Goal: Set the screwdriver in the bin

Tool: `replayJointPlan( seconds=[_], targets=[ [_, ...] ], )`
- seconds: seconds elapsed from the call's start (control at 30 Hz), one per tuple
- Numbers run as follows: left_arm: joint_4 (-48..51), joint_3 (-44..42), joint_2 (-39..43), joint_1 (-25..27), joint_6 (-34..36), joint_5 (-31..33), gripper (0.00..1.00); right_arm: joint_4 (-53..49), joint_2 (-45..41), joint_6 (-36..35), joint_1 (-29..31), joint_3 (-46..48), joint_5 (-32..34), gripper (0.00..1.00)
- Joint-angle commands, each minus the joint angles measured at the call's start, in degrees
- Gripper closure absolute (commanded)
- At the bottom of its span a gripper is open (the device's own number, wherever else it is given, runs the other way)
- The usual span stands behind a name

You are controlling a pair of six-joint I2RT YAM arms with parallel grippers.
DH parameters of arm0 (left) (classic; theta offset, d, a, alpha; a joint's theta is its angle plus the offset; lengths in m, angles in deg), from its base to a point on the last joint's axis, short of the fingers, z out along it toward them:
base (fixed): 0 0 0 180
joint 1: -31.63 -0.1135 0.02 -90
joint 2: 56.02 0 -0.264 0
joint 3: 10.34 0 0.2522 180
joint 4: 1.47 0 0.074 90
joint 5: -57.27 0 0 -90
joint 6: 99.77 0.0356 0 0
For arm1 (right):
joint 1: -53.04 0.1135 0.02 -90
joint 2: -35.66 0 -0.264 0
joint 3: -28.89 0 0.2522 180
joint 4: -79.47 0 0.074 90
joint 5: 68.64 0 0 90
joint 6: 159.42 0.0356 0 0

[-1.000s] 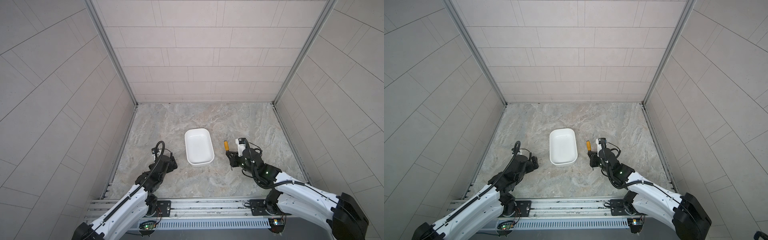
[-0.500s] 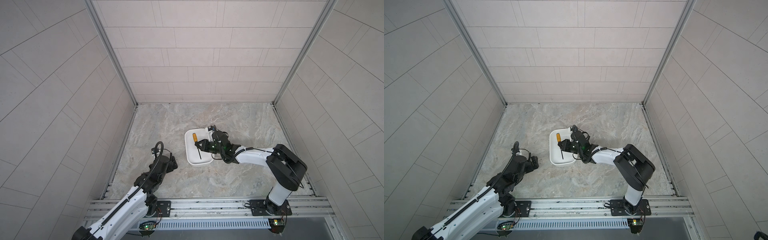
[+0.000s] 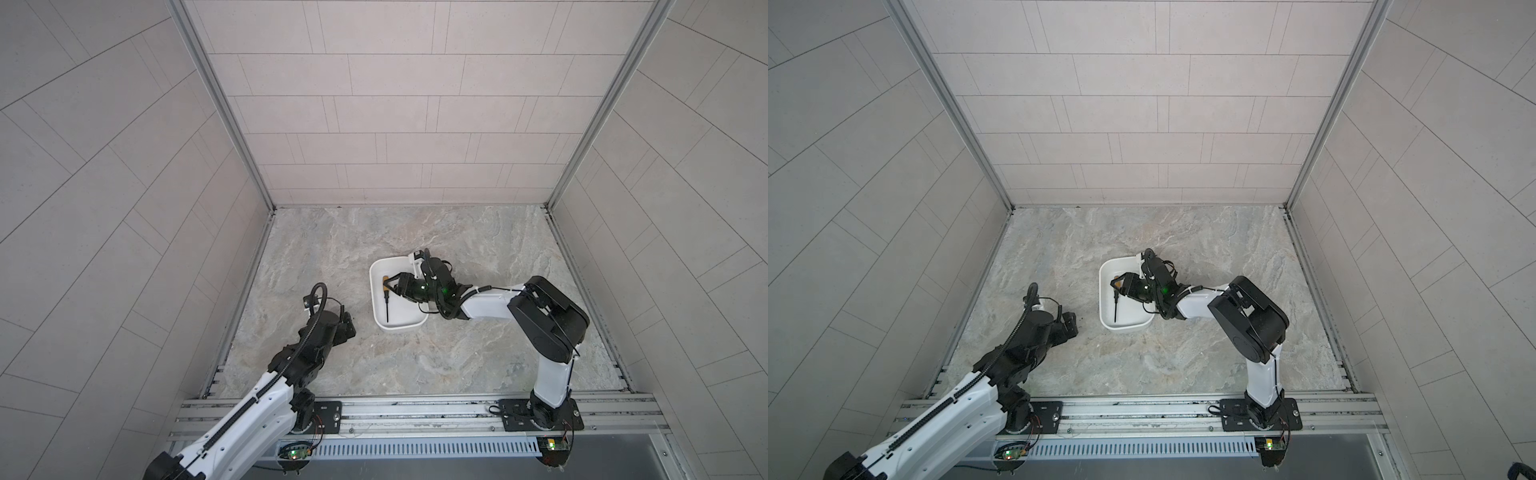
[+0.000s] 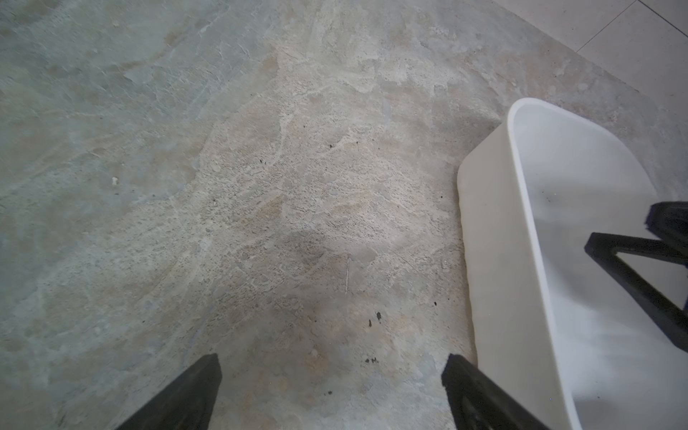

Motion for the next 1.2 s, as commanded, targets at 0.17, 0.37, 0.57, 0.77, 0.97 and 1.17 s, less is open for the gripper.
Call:
replayJointPlan(
  seconds=[0.17, 0.37, 0.57, 0.77, 0.97, 1.17],
  targets=[
    [0.1, 0.8, -1.4, -0.2, 0.6, 0.1, 0.0, -40.6, -23.4, -26.2, -1.8, -8.2, 27.5, 0.12],
    [-0.3, 0.9, -2.2, -0.2, 0.5, 0.2, 0.0, -32.3, -40.7, -44.4, -3.1, 8.0, 63.3, 0.01],
    [-0.8, 0.9, -3.2, -0.2, 0.3, 0.0, 0.0, -29.0, -47.2, -44.3, -14.9, 16.3, 64.6, 0.01],
    [-1.2, 1.2, -4.5, -0.2, 0.4, -0.7, 0.0, -17.9, -42.4, -48.1, -23.0, 22.4, 63.0, 0.01],
    [-1.6, 1.6, -5.8, -0.1, 0.7, -1.4, 0.0, 20.8, -25.1, -65.1, -23.1, 34.3, 64.1, 0.0],
    [-1.7, 1.8, -6.4, -0.2, 0.7, -1.5, 0.0, 33.2, -15.6, -69.2, -23.9, 35.0, 60.8, 0.0]
  ],
)
